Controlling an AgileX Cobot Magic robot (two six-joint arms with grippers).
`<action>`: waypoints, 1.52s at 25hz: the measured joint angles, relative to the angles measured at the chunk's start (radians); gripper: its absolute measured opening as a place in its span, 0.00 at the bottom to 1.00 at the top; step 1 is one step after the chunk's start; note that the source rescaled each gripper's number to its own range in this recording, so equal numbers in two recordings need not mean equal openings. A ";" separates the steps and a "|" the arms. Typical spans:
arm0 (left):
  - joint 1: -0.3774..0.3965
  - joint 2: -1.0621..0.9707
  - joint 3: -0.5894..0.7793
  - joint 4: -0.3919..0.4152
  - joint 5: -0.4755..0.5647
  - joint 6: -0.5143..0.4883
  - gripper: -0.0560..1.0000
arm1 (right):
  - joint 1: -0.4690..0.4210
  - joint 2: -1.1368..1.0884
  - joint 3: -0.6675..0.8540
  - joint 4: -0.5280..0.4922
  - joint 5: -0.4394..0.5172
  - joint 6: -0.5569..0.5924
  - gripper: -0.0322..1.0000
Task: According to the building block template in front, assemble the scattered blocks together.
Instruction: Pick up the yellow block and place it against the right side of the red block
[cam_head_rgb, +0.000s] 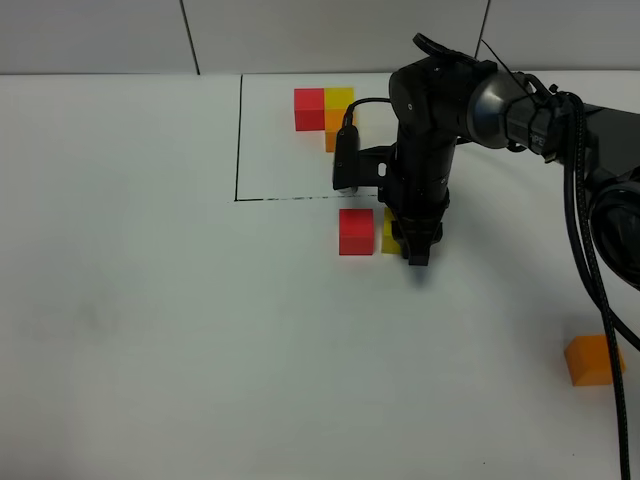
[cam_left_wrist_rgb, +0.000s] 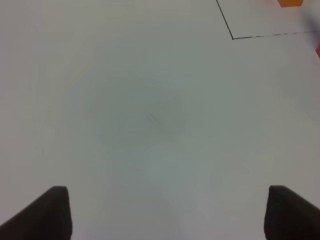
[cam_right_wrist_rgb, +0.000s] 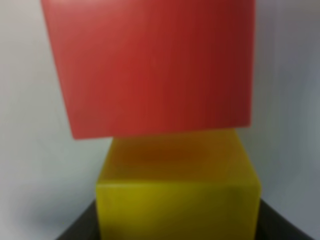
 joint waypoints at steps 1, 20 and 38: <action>0.000 0.000 0.000 0.000 0.000 0.000 0.73 | 0.000 0.003 0.000 0.002 0.000 -0.003 0.03; 0.000 0.000 0.000 0.000 -0.001 0.000 0.73 | 0.020 0.010 -0.003 0.001 -0.002 -0.018 0.03; 0.000 0.000 0.000 0.000 -0.001 0.000 0.73 | 0.020 0.011 -0.005 0.004 -0.004 -0.019 0.03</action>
